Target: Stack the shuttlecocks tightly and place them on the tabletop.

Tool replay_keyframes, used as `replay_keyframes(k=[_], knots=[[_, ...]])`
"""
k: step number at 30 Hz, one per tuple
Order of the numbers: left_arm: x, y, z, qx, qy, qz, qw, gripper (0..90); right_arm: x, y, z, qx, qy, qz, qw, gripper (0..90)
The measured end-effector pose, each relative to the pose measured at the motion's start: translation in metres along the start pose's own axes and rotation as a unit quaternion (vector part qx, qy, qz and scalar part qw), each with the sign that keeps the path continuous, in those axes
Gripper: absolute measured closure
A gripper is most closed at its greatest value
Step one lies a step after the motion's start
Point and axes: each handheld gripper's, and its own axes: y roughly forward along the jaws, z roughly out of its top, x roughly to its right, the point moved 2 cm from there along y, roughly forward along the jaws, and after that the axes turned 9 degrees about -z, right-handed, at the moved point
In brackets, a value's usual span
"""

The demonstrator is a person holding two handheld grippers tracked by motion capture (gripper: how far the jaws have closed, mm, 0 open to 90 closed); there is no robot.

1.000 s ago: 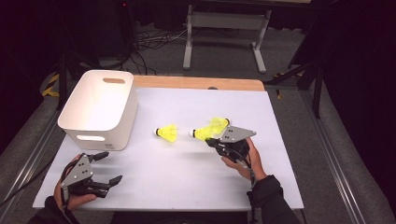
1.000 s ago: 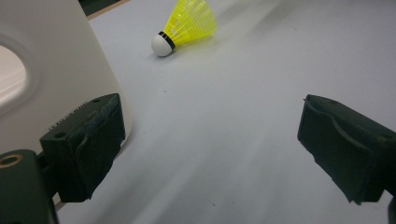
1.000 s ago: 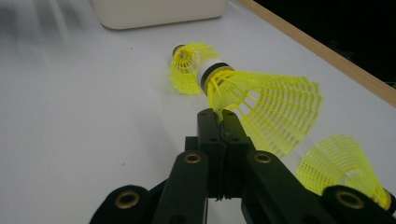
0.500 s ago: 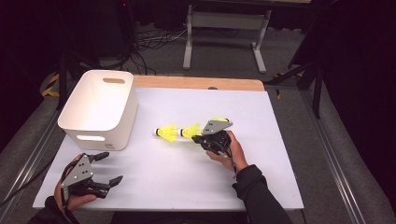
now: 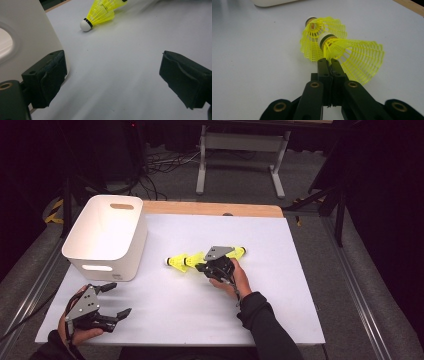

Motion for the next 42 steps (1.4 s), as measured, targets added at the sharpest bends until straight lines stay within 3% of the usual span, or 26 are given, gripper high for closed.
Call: replay_keyframes(k=[10, 27, 42], knots=[[0.0, 0.001, 0.0, 0.0, 0.0, -0.005, 1.0, 8.2, -0.004, 0.011, 0.003, 0.004, 0.011, 0.009, 0.9999, 88.8], [0.002, 0.001, 0.0, -0.002, 0.006, -0.012, 0.9999, 8.4, -0.018, 0.021, 0.009, -0.003, -0.002, 0.026, 0.9997, 87.2], [0.003, 0.002, 0.0, -0.005, 0.005, -0.014, 0.9999, 8.4, -0.017, 0.026, 0.006, -0.025, 0.003, 0.007, 0.9997, 72.6]])
